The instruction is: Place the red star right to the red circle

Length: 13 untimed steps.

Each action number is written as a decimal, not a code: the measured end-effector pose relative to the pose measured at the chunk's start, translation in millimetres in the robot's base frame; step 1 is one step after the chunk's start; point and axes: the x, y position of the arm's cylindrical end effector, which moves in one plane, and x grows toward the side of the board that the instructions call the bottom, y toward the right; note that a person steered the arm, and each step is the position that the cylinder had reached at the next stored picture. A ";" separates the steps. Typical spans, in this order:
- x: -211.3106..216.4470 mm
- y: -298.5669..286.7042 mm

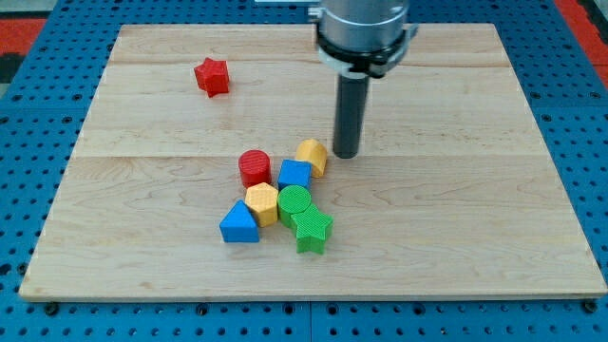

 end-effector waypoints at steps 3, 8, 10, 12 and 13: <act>-69.4 -7.0; -133.1 -131.5; -117.1 -186.5; -55.3 -167.4; -74.0 -209.9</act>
